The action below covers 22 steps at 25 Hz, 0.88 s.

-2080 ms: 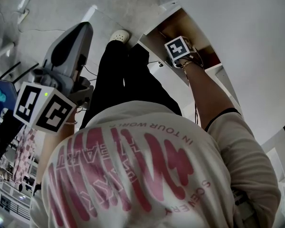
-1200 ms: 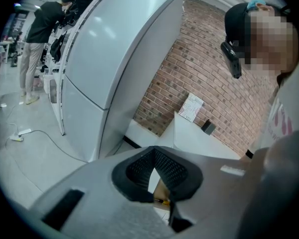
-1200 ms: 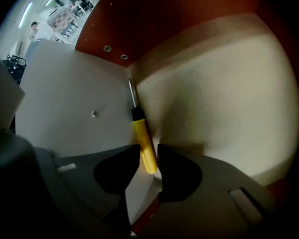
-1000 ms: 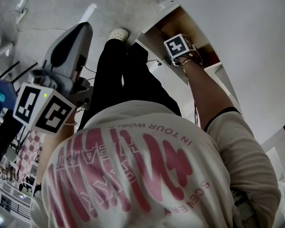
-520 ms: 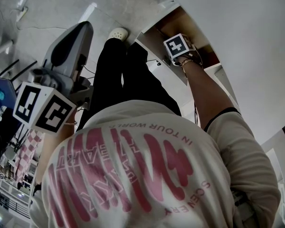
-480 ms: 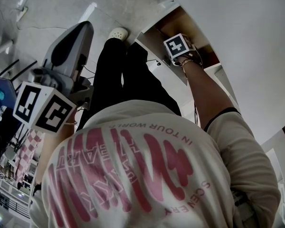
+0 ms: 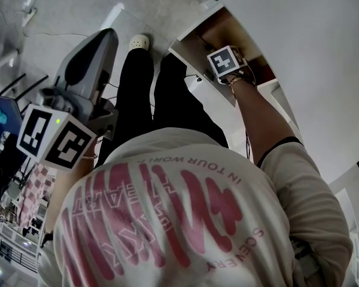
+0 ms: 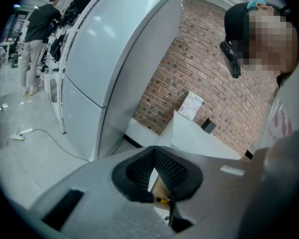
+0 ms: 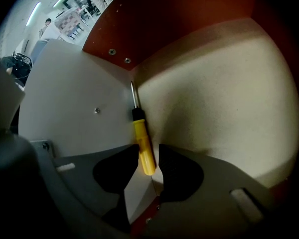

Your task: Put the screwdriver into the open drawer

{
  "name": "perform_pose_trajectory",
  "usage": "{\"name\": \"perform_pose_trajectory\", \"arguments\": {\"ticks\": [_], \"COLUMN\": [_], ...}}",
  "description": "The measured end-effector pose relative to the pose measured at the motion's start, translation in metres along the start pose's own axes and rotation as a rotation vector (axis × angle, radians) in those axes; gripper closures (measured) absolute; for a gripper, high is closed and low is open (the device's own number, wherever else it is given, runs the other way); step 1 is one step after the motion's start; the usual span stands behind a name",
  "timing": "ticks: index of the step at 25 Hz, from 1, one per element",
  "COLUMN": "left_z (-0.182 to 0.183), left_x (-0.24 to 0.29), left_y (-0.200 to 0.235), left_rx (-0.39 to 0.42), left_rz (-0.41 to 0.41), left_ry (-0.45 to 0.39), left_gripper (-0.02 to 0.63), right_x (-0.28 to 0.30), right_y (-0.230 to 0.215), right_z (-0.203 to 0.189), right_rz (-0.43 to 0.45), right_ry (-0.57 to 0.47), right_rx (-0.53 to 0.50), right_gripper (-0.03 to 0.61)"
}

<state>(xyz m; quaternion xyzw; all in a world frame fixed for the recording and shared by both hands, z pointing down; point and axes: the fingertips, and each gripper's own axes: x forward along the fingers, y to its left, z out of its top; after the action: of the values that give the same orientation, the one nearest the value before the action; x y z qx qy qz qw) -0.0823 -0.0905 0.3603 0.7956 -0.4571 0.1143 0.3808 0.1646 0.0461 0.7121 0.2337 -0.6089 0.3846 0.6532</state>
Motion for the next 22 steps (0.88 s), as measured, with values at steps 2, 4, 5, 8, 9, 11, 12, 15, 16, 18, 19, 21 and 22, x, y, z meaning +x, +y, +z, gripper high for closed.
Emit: {"name": "perform_pose_trajectory", "arguments": {"ticks": [2, 4, 5, 8, 9, 11, 12, 15, 16, 18, 19, 21, 22], "left_z": [0.000, 0.000, -0.001, -0.004, -0.005, -0.009, -0.011, -0.018, -0.019, -0.017, -0.015, -0.010, -0.007], "left_x": [-0.002, -0.004, -0.005, -0.007, -0.007, -0.006, -0.005, -0.006, -0.006, -0.008, -0.010, -0.015, -0.018], "left_y": [0.000, 0.000, 0.000, -0.002, -0.002, 0.001, 0.003, 0.004, 0.002, 0.000, 0.001, 0.004, 0.005], "left_rx": [0.000, 0.002, 0.001, -0.003, -0.001, 0.002, 0.000, -0.010, -0.008, -0.002, -0.002, -0.005, -0.004], "left_rz": [0.002, 0.003, 0.002, -0.003, -0.006, -0.011, -0.012, -0.020, -0.027, -0.043, -0.048, -0.055, -0.062], "left_ry": [0.006, 0.012, 0.016, 0.027, 0.030, 0.034, 0.036, 0.039, 0.036, 0.027, 0.023, 0.013, 0.009], "left_gripper": [0.611, 0.611, 0.611, 0.611, 0.611, 0.611, 0.611, 0.611, 0.611, 0.611, 0.611, 0.611, 0.611], "right_x": [-0.001, -0.003, -0.003, -0.003, -0.003, -0.002, 0.000, 0.003, 0.003, -0.002, -0.004, -0.012, -0.015], "right_y": [-0.001, -0.002, -0.003, -0.002, -0.002, -0.006, -0.007, -0.004, -0.003, -0.004, -0.003, 0.003, 0.006], "right_z": [0.004, 0.005, 0.004, -0.002, -0.001, 0.003, 0.005, -0.003, -0.006, -0.011, -0.012, -0.012, -0.012], "right_rz": [-0.006, -0.016, -0.021, -0.033, -0.039, -0.046, -0.045, -0.030, -0.030, -0.041, -0.044, -0.039, -0.039], "right_ry": [-0.027, -0.038, -0.033, -0.021, -0.027, -0.047, -0.054, -0.043, -0.041, -0.037, -0.038, -0.050, -0.058], "right_rx": [-0.001, 0.005, 0.010, 0.007, -0.002, -0.007, -0.001, 0.021, 0.027, 0.048, 0.065, 0.101, 0.118], "right_gripper": [0.433, 0.430, 0.431, 0.443, 0.446, 0.449, 0.449, 0.449, 0.448, 0.448, 0.449, 0.453, 0.453]}}
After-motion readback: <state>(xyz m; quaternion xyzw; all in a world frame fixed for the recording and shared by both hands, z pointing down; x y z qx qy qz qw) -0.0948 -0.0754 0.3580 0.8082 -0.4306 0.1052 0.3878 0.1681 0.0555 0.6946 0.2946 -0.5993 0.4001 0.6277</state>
